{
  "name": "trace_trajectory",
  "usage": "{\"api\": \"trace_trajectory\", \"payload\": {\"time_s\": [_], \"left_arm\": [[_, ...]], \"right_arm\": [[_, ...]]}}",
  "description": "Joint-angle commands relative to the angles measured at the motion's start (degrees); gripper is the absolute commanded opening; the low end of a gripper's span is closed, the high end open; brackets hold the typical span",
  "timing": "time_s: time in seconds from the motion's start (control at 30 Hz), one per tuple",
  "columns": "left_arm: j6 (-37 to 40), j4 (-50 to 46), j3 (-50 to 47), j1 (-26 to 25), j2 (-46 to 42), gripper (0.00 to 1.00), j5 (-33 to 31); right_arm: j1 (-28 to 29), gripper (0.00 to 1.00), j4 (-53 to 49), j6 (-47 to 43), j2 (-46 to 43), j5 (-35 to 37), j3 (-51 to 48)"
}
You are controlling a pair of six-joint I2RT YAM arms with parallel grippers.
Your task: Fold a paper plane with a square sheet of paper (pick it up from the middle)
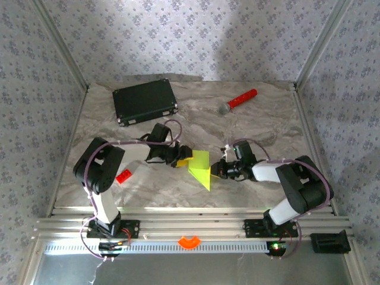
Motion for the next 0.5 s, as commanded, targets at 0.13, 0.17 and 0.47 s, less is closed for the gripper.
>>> {"api": "trace_trajectory", "payload": {"time_s": [0.13,0.17,0.47], "left_arm": [[1.1,0.5,3.5,-1.2,3.6,0.45,4.3],[1.0,0.7,3.8,-1.3,3.9,0.44,4.3],[-0.3,2.8,3.8,-1.5,4.3,0.44,4.4]], "right_arm": [[-0.8,0.07,2.3,1.0,-0.9,-1.5,-1.4],[-0.8,0.07,2.4,1.1,-0.9,-1.5,-1.5],[-1.7,0.06,4.2,1.8,-0.7,-2.1,-2.6]]}}
